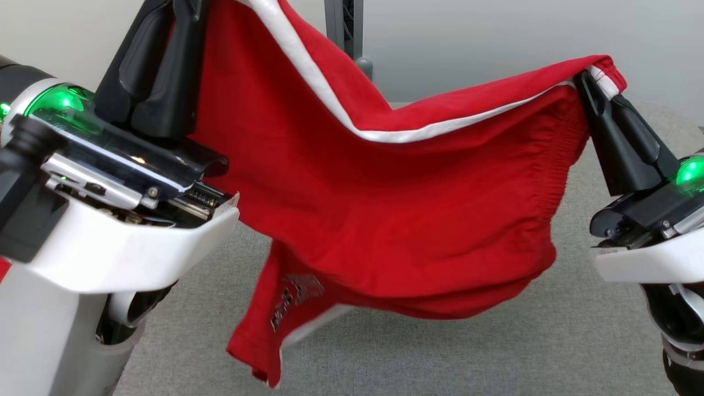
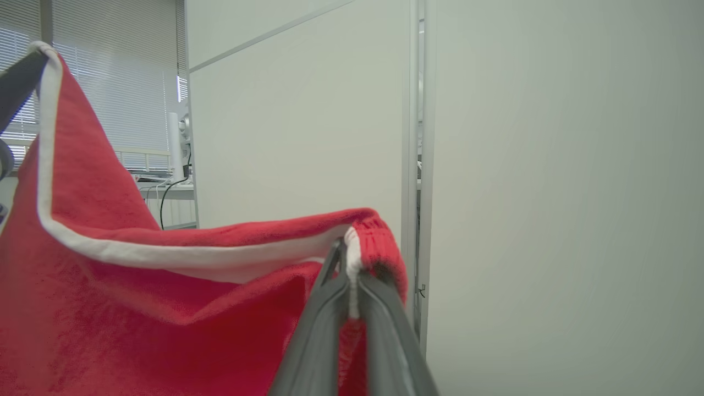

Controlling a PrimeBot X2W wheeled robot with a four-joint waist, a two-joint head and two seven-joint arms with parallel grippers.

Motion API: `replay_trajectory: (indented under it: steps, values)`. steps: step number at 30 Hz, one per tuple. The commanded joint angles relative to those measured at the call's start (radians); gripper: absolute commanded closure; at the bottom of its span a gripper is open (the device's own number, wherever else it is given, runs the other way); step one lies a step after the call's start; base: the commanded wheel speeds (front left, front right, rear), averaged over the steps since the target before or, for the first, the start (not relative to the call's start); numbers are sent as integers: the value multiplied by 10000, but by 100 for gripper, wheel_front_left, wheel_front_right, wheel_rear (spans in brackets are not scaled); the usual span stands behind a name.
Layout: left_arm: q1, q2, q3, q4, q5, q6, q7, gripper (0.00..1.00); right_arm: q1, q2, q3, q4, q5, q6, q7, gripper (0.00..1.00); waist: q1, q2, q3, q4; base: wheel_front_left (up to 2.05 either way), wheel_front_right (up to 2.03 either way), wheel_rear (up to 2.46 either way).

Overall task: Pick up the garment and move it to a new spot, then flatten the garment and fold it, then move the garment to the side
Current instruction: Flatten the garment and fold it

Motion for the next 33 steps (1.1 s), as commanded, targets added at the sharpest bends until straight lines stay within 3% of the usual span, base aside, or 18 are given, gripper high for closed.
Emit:
replay_trajectory:
  steps: [1,9,12,20,25,29,33]
  values:
    - [-112,43,-7,124,-83,21,65,100,-18,0,-44,143,-66,16,-20,100,0,0,78,-8,0,0,0]
    - [-1218,-151,-48,1641,-505,-481,263,100,-1357,184,89,1511,63,18,-349,100,0,0,851,-71,0,0,0]
    - [-2262,-324,-26,2980,-726,-778,332,100,-2569,64,550,2512,10,18,-704,100,0,0,1367,-129,0,0,0]
    - [-5833,-1032,-77,7576,-598,-1520,-223,100,-6638,20,2055,6269,-87,13,-2096,100,0,0,2642,-166,0,0,0]
    - [-7402,-1616,-71,10259,-715,-1960,-1024,100,-8657,427,2679,8989,58,10,-3065,100,0,0,3088,-87,0,0,0]
    - [-7535,-2040,-360,11855,-766,-2321,-1631,100,-9232,612,3571,10485,151,12,-3315,100,0,0,3403,81,0,0,0]
    - [-6507,-2419,-530,12512,-928,-2546,-2175,100,-8832,411,4577,11272,585,9,-3375,100,0,0,3610,285,0,0,0]
